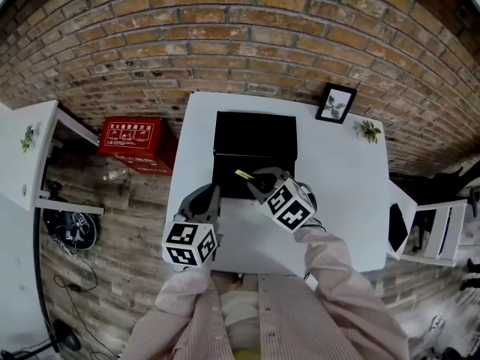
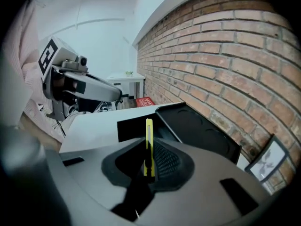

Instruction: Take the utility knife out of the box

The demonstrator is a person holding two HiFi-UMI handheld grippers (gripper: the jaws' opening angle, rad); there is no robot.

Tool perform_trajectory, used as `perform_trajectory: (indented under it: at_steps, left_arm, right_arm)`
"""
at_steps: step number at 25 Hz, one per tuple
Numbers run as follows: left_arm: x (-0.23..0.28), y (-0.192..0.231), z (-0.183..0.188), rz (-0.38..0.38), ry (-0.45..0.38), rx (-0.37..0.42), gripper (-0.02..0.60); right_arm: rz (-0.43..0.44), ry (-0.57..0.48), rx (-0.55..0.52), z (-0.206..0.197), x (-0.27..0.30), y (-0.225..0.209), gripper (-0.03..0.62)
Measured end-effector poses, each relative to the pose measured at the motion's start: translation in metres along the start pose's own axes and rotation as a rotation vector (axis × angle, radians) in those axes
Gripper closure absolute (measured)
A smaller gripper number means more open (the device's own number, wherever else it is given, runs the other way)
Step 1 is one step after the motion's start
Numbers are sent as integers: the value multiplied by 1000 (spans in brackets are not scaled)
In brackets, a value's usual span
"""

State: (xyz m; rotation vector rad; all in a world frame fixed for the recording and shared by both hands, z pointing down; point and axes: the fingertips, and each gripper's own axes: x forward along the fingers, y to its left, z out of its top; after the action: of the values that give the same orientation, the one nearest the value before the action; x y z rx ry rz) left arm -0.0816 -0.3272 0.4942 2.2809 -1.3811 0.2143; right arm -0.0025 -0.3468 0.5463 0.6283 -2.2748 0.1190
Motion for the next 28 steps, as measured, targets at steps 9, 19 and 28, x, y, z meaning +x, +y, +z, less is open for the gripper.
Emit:
perform_trajectory:
  at_steps: [9, 19, 28]
  left_arm:
    - [-14, -2, 19, 20, -60, 26, 589]
    - [-30, -8, 44, 28, -127, 77, 589]
    - [-43, -24, 66, 1, -193, 130, 589]
  right_arm:
    - [-89, -220, 147, 20, -39, -9, 540]
    - [-148, -447, 277, 36, -84, -12, 540]
    - [-214, -622, 369, 42, -131, -24, 541]
